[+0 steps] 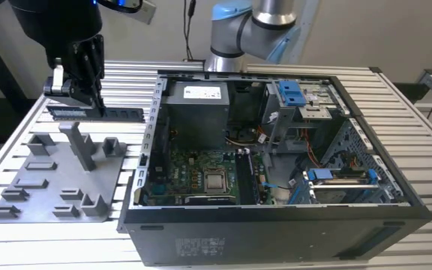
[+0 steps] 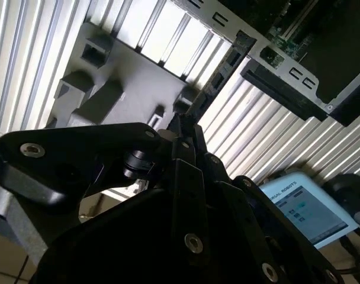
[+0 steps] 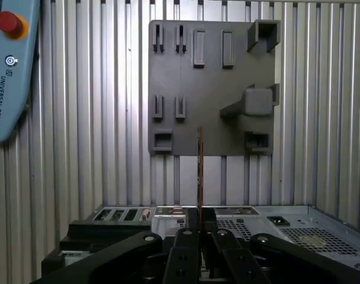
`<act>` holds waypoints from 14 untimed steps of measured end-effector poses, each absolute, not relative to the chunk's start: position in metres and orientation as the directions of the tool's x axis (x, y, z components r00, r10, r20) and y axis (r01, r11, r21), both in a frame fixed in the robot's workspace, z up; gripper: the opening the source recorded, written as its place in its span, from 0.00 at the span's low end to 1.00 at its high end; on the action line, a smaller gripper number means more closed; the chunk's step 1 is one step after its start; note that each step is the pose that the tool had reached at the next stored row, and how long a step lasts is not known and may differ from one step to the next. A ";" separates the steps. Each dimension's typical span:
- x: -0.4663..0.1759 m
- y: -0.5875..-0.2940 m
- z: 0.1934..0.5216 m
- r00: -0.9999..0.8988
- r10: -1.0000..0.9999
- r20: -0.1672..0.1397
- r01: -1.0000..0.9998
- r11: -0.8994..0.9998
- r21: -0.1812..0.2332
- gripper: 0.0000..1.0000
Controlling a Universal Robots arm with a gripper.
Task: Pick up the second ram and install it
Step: 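Pick up the second ram and move it above second insertion slot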
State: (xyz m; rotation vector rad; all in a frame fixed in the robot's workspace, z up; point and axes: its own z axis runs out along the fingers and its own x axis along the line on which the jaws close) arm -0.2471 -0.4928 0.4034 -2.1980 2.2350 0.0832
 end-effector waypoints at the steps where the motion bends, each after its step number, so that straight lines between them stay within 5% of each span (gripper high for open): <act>1: -0.245 -0.493 0.403 -0.017 -0.999 -0.041 -0.999 0.016 0.034 0.14; 14: -0.210 -0.493 0.403 -0.017 -0.999 -0.041 -0.999 0.016 0.037 0.14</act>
